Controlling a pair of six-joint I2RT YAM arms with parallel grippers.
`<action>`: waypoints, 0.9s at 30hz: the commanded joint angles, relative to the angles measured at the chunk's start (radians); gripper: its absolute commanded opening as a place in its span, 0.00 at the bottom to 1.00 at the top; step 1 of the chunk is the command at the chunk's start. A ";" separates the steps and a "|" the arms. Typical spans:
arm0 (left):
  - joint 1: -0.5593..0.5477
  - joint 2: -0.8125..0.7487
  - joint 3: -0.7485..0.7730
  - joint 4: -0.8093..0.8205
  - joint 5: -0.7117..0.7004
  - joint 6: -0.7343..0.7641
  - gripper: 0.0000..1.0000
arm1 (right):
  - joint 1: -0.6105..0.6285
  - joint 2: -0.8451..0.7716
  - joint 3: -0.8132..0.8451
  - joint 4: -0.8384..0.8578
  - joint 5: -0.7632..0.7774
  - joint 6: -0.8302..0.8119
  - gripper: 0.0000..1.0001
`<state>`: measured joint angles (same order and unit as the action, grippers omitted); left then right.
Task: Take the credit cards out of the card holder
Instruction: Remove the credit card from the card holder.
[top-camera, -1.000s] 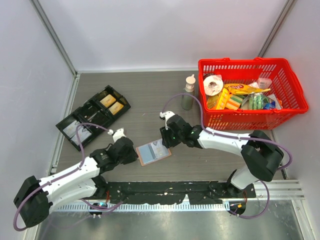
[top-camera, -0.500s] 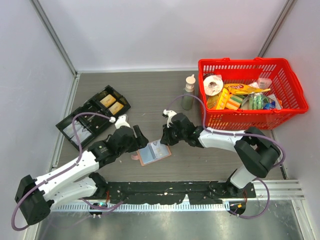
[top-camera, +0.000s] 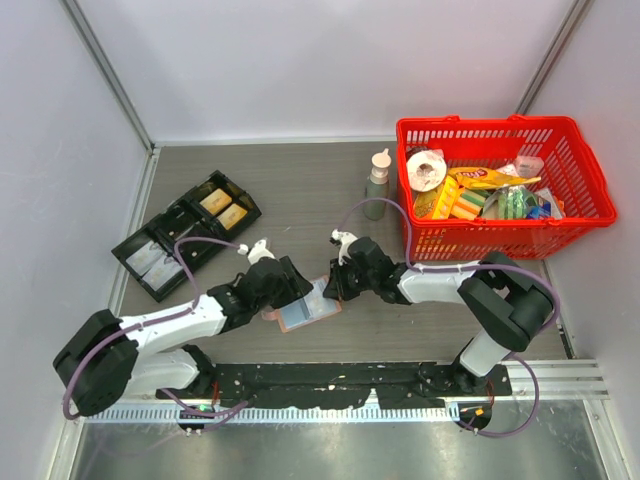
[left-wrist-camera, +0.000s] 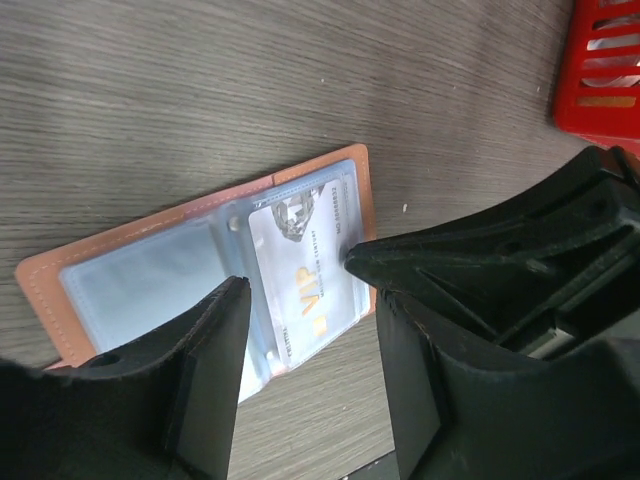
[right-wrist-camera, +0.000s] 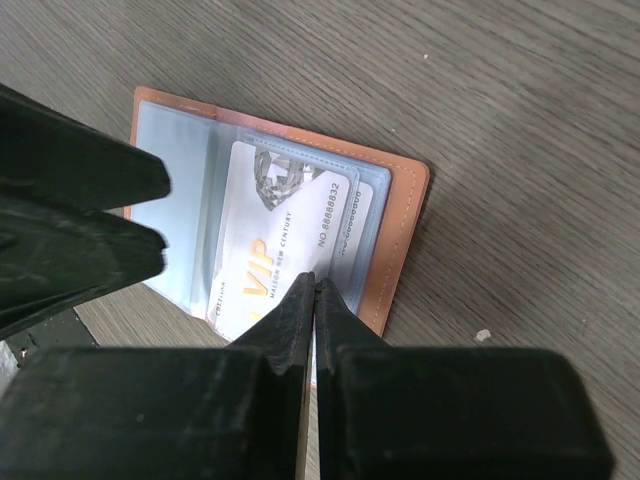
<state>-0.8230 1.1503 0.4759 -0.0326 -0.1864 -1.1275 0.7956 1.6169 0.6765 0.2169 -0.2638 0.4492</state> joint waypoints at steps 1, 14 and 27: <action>-0.004 0.054 -0.039 0.192 -0.002 -0.072 0.54 | -0.007 0.011 -0.046 0.009 0.006 0.020 0.06; -0.010 0.183 -0.076 0.249 0.016 -0.109 0.54 | -0.013 -0.006 -0.068 0.021 0.003 0.028 0.06; -0.034 0.229 -0.088 0.387 0.071 -0.135 0.55 | -0.021 -0.003 -0.078 0.044 -0.014 0.045 0.06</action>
<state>-0.8322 1.3602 0.4034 0.3077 -0.1734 -1.2465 0.7815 1.6100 0.6239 0.3000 -0.3019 0.4751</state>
